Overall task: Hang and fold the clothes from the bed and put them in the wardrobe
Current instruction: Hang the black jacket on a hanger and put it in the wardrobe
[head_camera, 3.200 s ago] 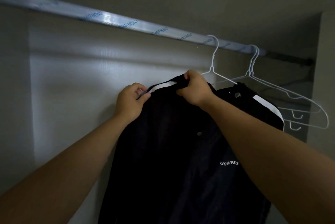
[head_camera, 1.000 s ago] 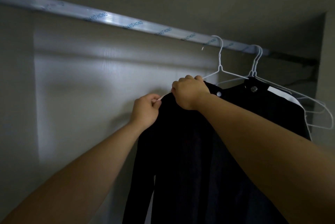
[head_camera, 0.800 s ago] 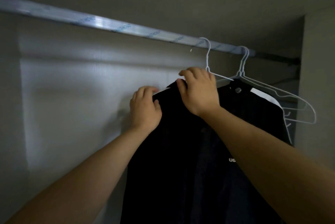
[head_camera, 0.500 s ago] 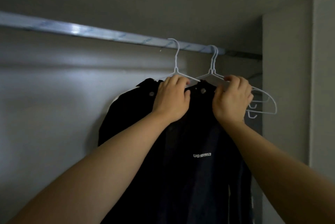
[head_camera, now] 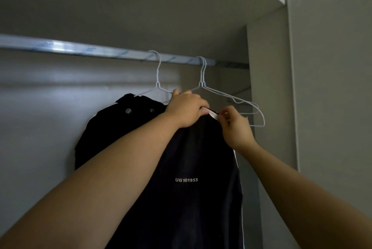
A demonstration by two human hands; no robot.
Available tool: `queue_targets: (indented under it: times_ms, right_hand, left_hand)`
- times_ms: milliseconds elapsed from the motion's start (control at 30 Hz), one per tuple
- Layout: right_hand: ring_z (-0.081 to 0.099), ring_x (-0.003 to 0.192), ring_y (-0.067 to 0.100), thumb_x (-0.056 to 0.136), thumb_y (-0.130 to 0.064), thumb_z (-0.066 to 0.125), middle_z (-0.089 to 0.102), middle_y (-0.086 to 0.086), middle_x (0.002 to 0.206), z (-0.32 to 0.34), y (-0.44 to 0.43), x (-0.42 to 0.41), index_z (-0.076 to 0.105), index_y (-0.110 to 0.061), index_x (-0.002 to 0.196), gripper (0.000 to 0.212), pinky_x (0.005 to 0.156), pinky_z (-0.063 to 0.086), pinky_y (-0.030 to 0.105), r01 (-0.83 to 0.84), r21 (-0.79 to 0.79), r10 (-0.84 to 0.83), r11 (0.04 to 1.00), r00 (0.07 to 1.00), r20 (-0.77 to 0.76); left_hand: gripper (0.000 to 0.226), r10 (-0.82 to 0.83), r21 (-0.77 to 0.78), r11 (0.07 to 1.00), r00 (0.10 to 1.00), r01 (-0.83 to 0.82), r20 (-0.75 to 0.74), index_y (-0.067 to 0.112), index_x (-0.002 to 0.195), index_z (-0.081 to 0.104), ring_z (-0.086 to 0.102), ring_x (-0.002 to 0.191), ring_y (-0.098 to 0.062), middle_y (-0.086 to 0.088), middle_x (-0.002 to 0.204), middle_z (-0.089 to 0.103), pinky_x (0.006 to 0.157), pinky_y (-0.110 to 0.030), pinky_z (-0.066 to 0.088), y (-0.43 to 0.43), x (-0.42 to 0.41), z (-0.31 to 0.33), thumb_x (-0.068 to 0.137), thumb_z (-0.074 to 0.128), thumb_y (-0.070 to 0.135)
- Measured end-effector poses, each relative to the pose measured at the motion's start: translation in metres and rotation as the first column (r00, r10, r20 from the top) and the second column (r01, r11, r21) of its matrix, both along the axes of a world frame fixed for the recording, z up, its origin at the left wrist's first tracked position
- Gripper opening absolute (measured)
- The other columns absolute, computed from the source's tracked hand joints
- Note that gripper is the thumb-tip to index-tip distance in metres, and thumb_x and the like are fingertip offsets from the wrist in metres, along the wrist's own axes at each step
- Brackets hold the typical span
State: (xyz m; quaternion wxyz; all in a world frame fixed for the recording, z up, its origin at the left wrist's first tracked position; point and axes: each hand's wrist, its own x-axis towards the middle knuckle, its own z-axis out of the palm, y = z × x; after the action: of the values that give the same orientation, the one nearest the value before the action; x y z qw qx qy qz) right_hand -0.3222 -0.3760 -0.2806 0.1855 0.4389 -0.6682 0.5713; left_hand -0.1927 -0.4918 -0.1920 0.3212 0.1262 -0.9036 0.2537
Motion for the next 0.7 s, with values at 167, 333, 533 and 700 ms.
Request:
queue_targets:
  times_ms: [167, 333, 533, 700]
  right_hand:
    - [0.056, 0.073, 0.005, 0.105, -0.03, 0.048, 0.063, -0.007, 0.08, 0.009, 0.008, -0.008, 0.063, -0.019, 0.092, 0.023, 0.061, 0.038, 0.019, -0.074, 0.085, 0.072, 0.994, 0.997, 0.027]
    - [0.059, 0.074, 0.003, 0.103, -0.043, 0.048, 0.064, -0.012, 0.079, 0.001, 0.012, -0.011, 0.061, -0.026, 0.086, 0.027, 0.066, 0.043, 0.025, -0.11, 0.115, 0.102, 0.987, 0.992, 0.073]
    - [0.06, 0.073, -0.007, 0.095, -0.042, 0.064, 0.064, -0.02, 0.081, -0.025, 0.021, -0.02, 0.06, -0.029, 0.105, 0.017, 0.064, 0.042, 0.009, -0.025, 0.042, 0.022, 0.999, 0.998, 0.058]
    - [0.059, 0.068, -0.003, 0.095, -0.039, 0.066, 0.064, -0.013, 0.074, -0.005, 0.026, -0.021, 0.061, -0.031, 0.082, 0.016, 0.058, 0.037, 0.006, 0.024, -0.038, -0.023, 0.999, 0.999, 0.041]
  left_hand:
    - [0.031, -0.035, 0.151, 0.988, 0.998, 0.026, 0.054, 0.044, 0.111, 0.069, 0.058, 0.113, -0.016, 0.015, 0.113, 0.07, 0.1, -0.043, 0.031, -0.003, 0.003, 0.015, 0.099, 0.045, 0.058]
    - [0.031, -0.026, 0.206, 0.978, 0.998, 0.015, 0.051, 0.045, 0.112, 0.07, 0.06, 0.114, -0.016, 0.016, 0.115, 0.07, 0.097, -0.039, 0.036, 0.0, 0.002, 0.02, 0.098, 0.046, 0.059]
    - [0.02, -0.043, 0.319, 0.947, 0.996, 0.017, 0.072, 0.051, 0.113, 0.061, 0.061, 0.105, -0.011, 0.017, 0.109, 0.069, 0.088, -0.033, 0.044, 0.0, 0.008, 0.024, 0.094, 0.056, 0.056]
    - [0.015, -0.016, 0.318, 0.948, 0.998, -0.003, 0.055, 0.044, 0.097, 0.065, 0.059, 0.097, -0.013, 0.018, 0.1, 0.063, 0.078, -0.031, 0.041, 0.002, 0.01, 0.025, 0.096, 0.054, 0.053]
